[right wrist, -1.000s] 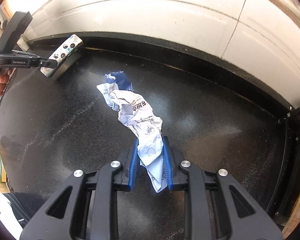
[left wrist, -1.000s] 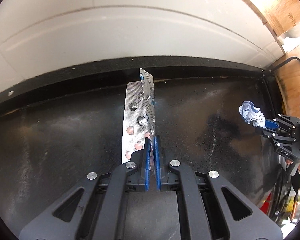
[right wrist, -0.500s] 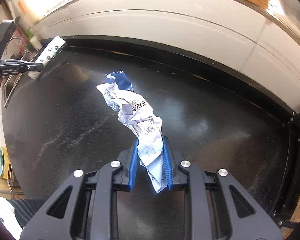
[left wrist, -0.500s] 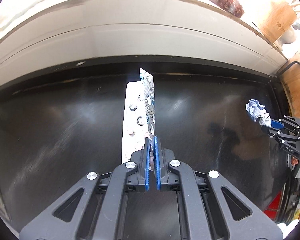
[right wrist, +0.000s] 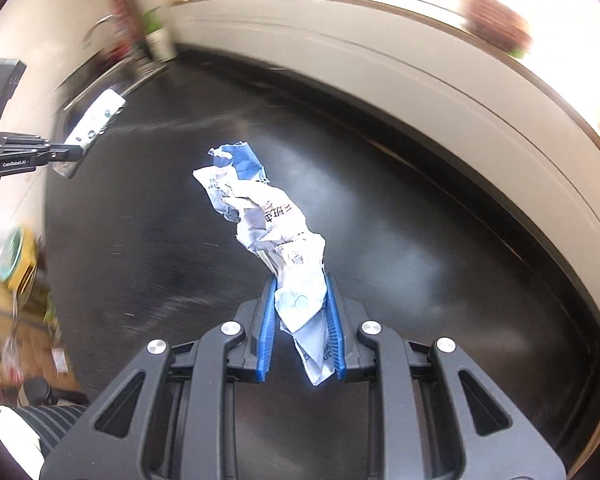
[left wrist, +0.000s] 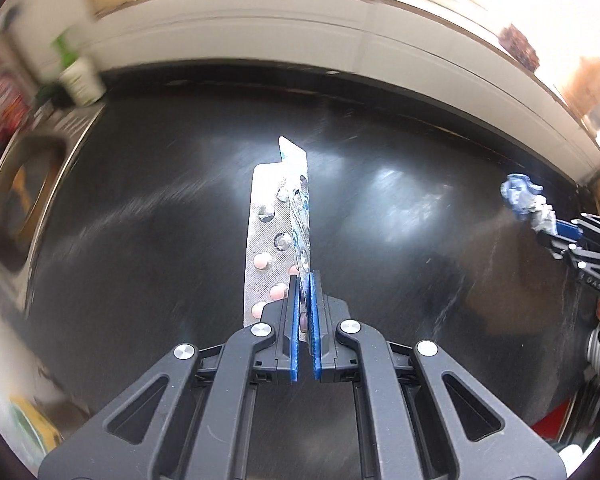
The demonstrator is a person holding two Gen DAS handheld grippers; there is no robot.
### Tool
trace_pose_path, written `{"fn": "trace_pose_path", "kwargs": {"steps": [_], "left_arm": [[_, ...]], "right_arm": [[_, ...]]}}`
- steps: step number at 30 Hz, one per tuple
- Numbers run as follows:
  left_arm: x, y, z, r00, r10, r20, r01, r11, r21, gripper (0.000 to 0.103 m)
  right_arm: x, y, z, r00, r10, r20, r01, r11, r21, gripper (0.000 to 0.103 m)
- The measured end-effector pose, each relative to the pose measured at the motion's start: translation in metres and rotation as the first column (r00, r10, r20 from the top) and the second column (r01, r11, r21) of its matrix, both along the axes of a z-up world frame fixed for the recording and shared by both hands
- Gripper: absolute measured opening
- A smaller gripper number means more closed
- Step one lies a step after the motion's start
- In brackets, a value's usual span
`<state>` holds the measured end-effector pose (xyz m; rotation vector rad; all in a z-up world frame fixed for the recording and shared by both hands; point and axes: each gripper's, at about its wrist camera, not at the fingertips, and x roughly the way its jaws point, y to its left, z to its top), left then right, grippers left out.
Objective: Collect trash
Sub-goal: 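Carry the blister pack and wrapper with both tools over the bin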
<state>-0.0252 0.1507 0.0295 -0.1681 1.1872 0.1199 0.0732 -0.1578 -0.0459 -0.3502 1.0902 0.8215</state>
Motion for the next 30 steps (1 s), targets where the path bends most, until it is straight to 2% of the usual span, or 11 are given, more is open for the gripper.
{"fn": "trace_pose_path", "kwargs": {"steps": [4, 8, 13, 16, 20, 22, 27, 30], "left_arm": [[-0.05, 0.027, 0.0, 0.994, 0.107, 0.004, -0.107, 0.994, -0.005, 0.004], [-0.104, 0.061, 0.0, 0.972, 0.236, 0.01, -0.236, 0.972, -0.006, 0.004], [-0.184, 0.101, -0.001, 0.917, 0.399, 0.001, -0.399, 0.917, -0.001, 0.004], [-0.222, 0.117, -0.005, 0.885, 0.466, -0.01, -0.466, 0.885, 0.002, 0.004], [-0.269, 0.134, -0.015, 0.835, 0.551, -0.016, -0.551, 0.834, -0.019, 0.004], [-0.294, 0.139, -0.022, 0.801, 0.599, -0.018, -0.599, 0.8, -0.04, 0.004], [-0.334, 0.149, -0.039, 0.741, 0.671, -0.041, -0.672, 0.738, -0.065, 0.004], [-0.354, 0.154, -0.049, 0.71, 0.703, -0.051, -0.704, 0.705, -0.078, 0.004]], "right_arm": [[-0.035, 0.065, 0.01, 0.987, 0.159, -0.004, -0.159, 0.987, 0.019, 0.024], [-0.074, 0.132, 0.024, 0.95, 0.314, 0.002, -0.313, 0.949, 0.034, 0.024], [-0.116, 0.193, 0.038, 0.897, 0.442, 0.01, -0.442, 0.896, 0.042, 0.024], [-0.141, 0.227, 0.043, 0.861, 0.508, 0.017, -0.509, 0.86, 0.038, 0.024], [-0.176, 0.271, 0.049, 0.811, 0.585, 0.02, -0.586, 0.81, 0.02, 0.024], [-0.19, 0.29, 0.051, 0.79, 0.613, 0.021, -0.614, 0.79, 0.014, 0.024], [-0.232, 0.335, 0.05, 0.745, 0.667, -0.01, -0.667, 0.745, 0.015, 0.024], [-0.258, 0.354, 0.044, 0.705, 0.709, -0.015, -0.709, 0.705, 0.0, 0.024]]}}
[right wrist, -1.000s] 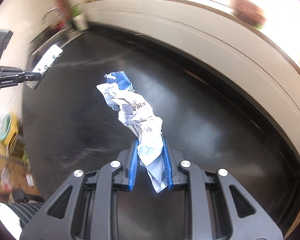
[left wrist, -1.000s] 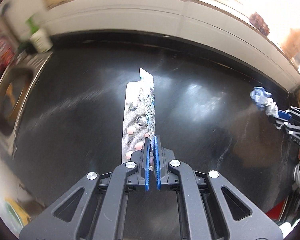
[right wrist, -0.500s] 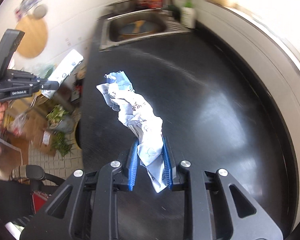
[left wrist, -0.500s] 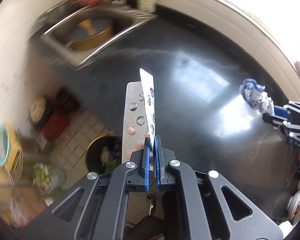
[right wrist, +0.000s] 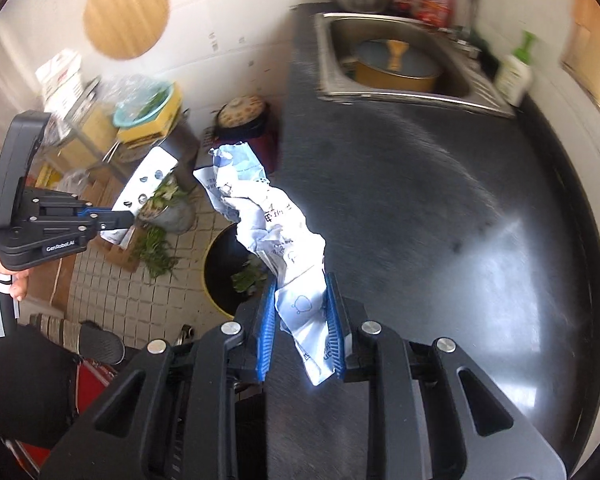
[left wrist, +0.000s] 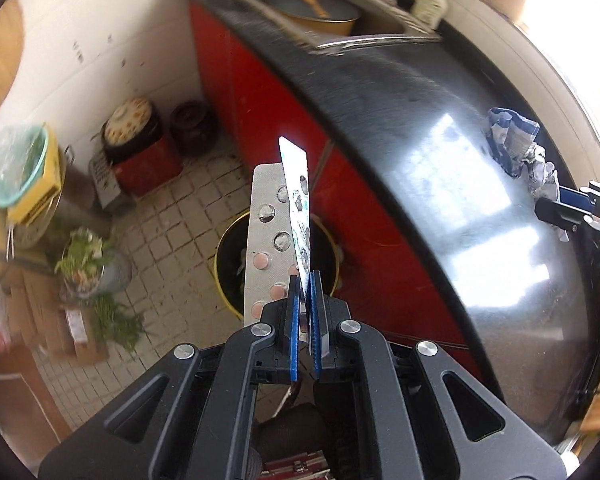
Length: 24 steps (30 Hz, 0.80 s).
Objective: Collect trash
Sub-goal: 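Carry the blister pack and wrapper with both tools over the bin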
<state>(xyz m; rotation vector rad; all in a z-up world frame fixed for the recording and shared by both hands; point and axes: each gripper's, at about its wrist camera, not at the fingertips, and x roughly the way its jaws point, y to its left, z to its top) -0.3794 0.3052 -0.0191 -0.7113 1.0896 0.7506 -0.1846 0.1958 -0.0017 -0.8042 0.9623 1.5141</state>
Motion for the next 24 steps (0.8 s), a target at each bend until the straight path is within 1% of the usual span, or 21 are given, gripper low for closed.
{"fn": "trace_pose_path", "kwargs": {"steps": [4, 8, 9, 15, 21, 24], "left_arm": [[-0.018, 0.006, -0.011, 0.999, 0.046, 0.003, -0.046, 0.999, -0.018, 0.004], [-0.03, 0.014, -0.026, 0.997, 0.081, 0.009, -0.081, 0.996, -0.042, 0.004], [-0.033, 0.016, -0.032, 0.996, 0.093, 0.012, -0.092, 0.994, -0.055, 0.004], [-0.04, 0.028, -0.064, 0.992, 0.126, 0.015, -0.123, 0.987, -0.103, 0.004], [-0.033, 0.036, -0.089, 0.993, 0.115, 0.012, -0.112, 0.983, -0.142, 0.004], [-0.037, 0.042, -0.103, 0.991, 0.131, 0.013, -0.127, 0.978, -0.164, 0.004]], "right_arm": [[-0.026, 0.026, -0.013, 0.999, 0.035, -0.015, -0.035, 0.999, -0.028, 0.024], [-0.055, 0.04, -0.034, 0.996, 0.045, -0.077, -0.051, 0.995, -0.08, 0.024], [-0.064, 0.044, -0.04, 0.995, 0.054, -0.081, -0.062, 0.994, -0.094, 0.024], [-0.106, 0.06, -0.069, 0.99, 0.127, -0.053, -0.134, 0.979, -0.152, 0.024], [-0.118, 0.077, -0.094, 0.993, 0.117, -0.024, -0.119, 0.972, -0.202, 0.024], [-0.126, 0.086, -0.109, 0.991, 0.133, -0.01, -0.132, 0.968, -0.215, 0.024]]}}
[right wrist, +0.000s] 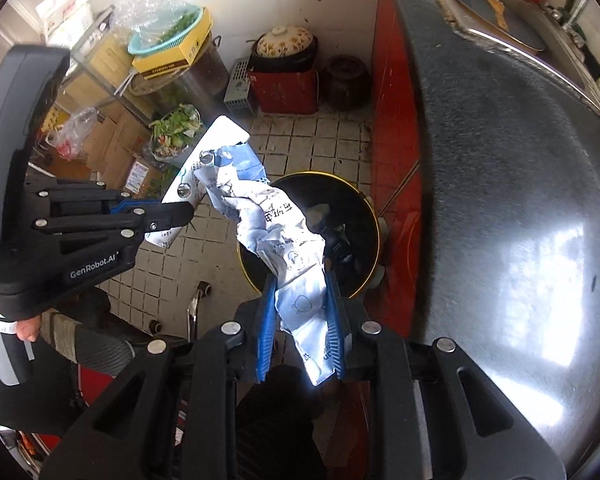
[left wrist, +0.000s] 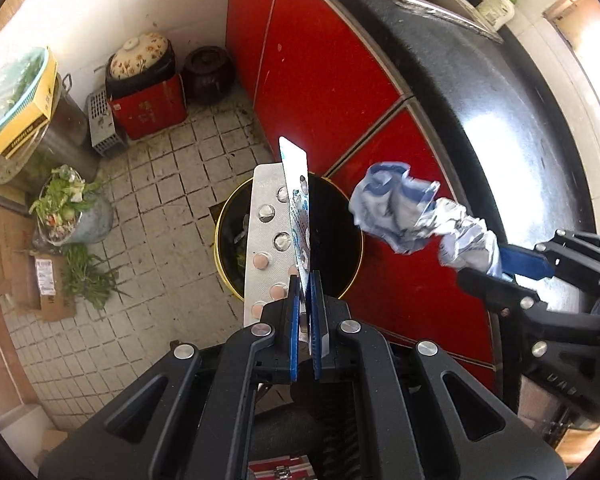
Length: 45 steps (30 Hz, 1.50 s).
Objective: Collect trash
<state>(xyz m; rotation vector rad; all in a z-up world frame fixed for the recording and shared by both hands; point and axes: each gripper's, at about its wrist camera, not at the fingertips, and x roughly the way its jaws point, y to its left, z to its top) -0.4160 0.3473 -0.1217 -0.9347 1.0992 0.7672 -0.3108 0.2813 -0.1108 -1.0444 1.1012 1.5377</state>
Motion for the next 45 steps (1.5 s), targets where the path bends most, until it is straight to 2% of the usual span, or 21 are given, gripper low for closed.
{"fn": "trace_pose_path", "kwargs": {"steps": [11, 20, 23, 24, 25, 26, 27, 28, 31, 33, 36, 39, 42, 45], "left_arm": [[-0.01, 0.011, -0.049, 0.999, 0.032, -0.03, -0.033, 0.998, -0.048, 0.004], [0.003, 0.017, -0.061, 0.999, 0.035, -0.018, -0.036, 0.997, -0.064, 0.004], [0.006, 0.029, -0.073, 0.997, 0.071, -0.02, -0.072, 0.994, -0.079, 0.005], [0.005, 0.033, -0.077, 0.995, 0.094, -0.018, -0.095, 0.992, -0.086, 0.011], [0.005, 0.037, -0.08, 0.993, 0.117, -0.029, -0.119, 0.989, -0.091, 0.029], [0.004, 0.041, -0.081, 0.99, 0.137, -0.033, -0.139, 0.986, -0.089, 0.044], [0.0, 0.044, -0.079, 0.984, 0.171, -0.057, -0.175, 0.982, -0.069, 0.074], [-0.002, 0.045, -0.075, 0.98, 0.188, -0.063, -0.191, 0.98, -0.046, 0.079], [-0.013, 0.05, -0.057, 0.974, 0.217, -0.063, -0.218, 0.976, -0.009, 0.08], [-0.018, 0.052, -0.036, 0.971, 0.233, -0.058, -0.233, 0.972, 0.006, 0.081], [-0.021, 0.047, 0.009, 0.969, 0.244, -0.019, -0.243, 0.968, 0.059, 0.093], [-0.015, 0.032, 0.06, 0.975, 0.222, 0.017, -0.222, 0.966, 0.131, 0.096], [0.003, 0.013, 0.095, 0.98, 0.198, 0.034, -0.2, 0.963, 0.18, 0.096], [0.031, -0.007, 0.115, 0.983, 0.17, 0.061, -0.179, 0.966, 0.185, 0.096]], "right_arm": [[-0.019, 0.011, -0.067, 0.999, -0.015, 0.028, 0.016, 0.999, -0.042, 0.024], [-0.014, 0.018, -0.078, 0.999, -0.01, 0.031, 0.012, 0.999, -0.047, 0.024], [-0.012, 0.023, -0.084, 0.999, -0.017, 0.034, 0.018, 0.999, -0.043, 0.024], [-0.012, 0.024, -0.086, 0.999, -0.017, 0.034, 0.018, 0.999, -0.04, 0.028], [-0.013, 0.025, -0.088, 1.0, -0.015, 0.025, 0.016, 0.999, -0.037, 0.055], [-0.014, 0.025, -0.088, 1.0, -0.017, 0.012, 0.017, 1.0, -0.022, 0.073], [-0.015, 0.023, -0.085, 1.0, -0.013, -0.014, 0.013, 1.0, 0.0, 0.083], [-0.018, 0.021, -0.083, 1.0, -0.009, -0.002, 0.009, 1.0, 0.009, 0.084], [-0.025, 0.015, -0.075, 1.0, 0.025, -0.014, -0.025, 0.999, 0.026, 0.085], [-0.026, 0.009, -0.063, 0.997, 0.031, -0.069, -0.03, 0.999, 0.026, 0.085], [-0.022, -0.006, -0.029, 0.989, 0.03, -0.147, -0.02, 0.998, 0.065, 0.085], [-0.011, -0.025, 0.015, 0.971, 0.015, -0.237, 0.01, 0.994, 0.107, 0.086], [0.017, -0.049, 0.064, 0.957, -0.02, -0.29, 0.077, 0.979, 0.187, 0.095], [0.067, -0.092, 0.102, 0.949, -0.105, -0.297, 0.188, 0.945, 0.267, 0.096]]}}
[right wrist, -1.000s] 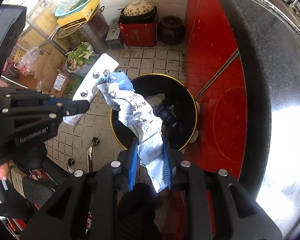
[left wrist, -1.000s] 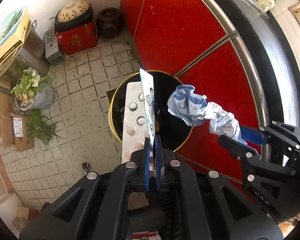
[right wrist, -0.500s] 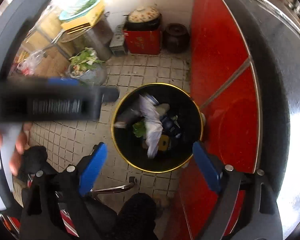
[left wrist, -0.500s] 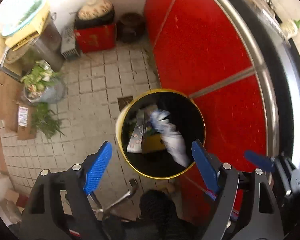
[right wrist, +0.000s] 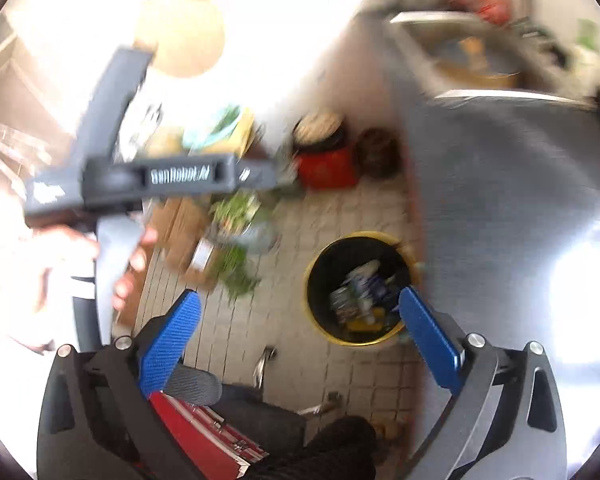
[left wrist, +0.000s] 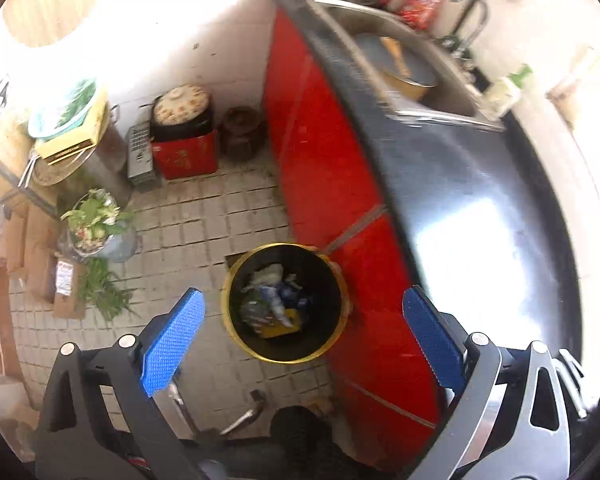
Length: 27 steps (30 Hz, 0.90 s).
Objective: Collect trash
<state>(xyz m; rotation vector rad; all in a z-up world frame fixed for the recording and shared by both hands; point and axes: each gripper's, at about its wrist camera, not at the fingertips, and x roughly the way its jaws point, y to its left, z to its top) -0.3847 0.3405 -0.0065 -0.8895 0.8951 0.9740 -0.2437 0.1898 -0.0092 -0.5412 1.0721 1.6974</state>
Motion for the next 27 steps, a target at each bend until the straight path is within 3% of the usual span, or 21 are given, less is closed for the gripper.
{"fn": "trace_pose_path", "kwargs": {"steps": [4, 6, 9, 11, 12, 13, 18, 20, 21, 23, 27], "left_arm": [[0.065, -0.035, 0.012, 0.994, -0.109, -0.022, 0.109, 0.994, 0.004, 0.096], [0.105, -0.056, 0.016, 0.979, -0.2, -0.025, 0.201, 0.98, 0.008, 0.096], [0.17, -0.094, 0.017, 0.931, -0.363, -0.035, 0.363, 0.932, 0.007, 0.096], [0.202, -0.117, 0.018, 0.894, -0.444, -0.052, 0.446, 0.895, 0.02, 0.096], [0.228, -0.135, 0.019, 0.855, -0.514, -0.067, 0.517, 0.856, 0.029, 0.096], [0.241, -0.145, 0.02, 0.832, -0.549, -0.077, 0.553, 0.833, 0.037, 0.096], [0.316, -0.213, 0.022, 0.692, -0.714, -0.105, 0.721, 0.689, 0.067, 0.096], [0.338, -0.237, 0.021, 0.642, -0.759, -0.11, 0.767, 0.637, 0.078, 0.096], [0.351, -0.254, 0.02, 0.604, -0.788, -0.119, 0.797, 0.598, 0.085, 0.096], [0.371, -0.28, 0.017, 0.542, -0.83, -0.133, 0.84, 0.536, 0.084, 0.096], [0.392, -0.317, 0.012, 0.46, -0.878, -0.131, 0.888, 0.454, 0.076, 0.096]], "right_arm": [[0.08, -0.072, 0.019, 0.962, -0.246, 0.119, 0.242, 0.969, 0.044, 0.096], [0.124, -0.116, 0.019, 0.907, -0.379, 0.183, 0.377, 0.925, 0.045, 0.096], [0.184, -0.184, 0.01, 0.797, -0.552, 0.244, 0.566, 0.824, 0.012, 0.096], [0.22, -0.235, 0.005, 0.691, -0.68, 0.246, 0.702, 0.712, -0.001, 0.096], [0.233, -0.257, 0.003, 0.642, -0.73, 0.235, 0.752, 0.66, -0.007, 0.096], [0.245, -0.279, 0.002, 0.59, -0.774, 0.228, 0.797, 0.603, -0.015, 0.096], [0.278, -0.395, -0.016, 0.255, -0.932, 0.256, 0.966, 0.255, -0.036, 0.096], [0.278, -0.427, -0.021, 0.147, -0.953, 0.266, 0.989, 0.146, -0.026, 0.096], [0.277, -0.442, -0.023, 0.104, -0.959, 0.263, 0.995, 0.1, -0.029, 0.096], [0.274, -0.464, -0.027, 0.057, -0.965, 0.256, 0.998, 0.049, -0.038, 0.096], [0.27, -0.489, -0.033, -0.013, -0.962, 0.273, 0.999, -0.024, -0.039, 0.096]]}}
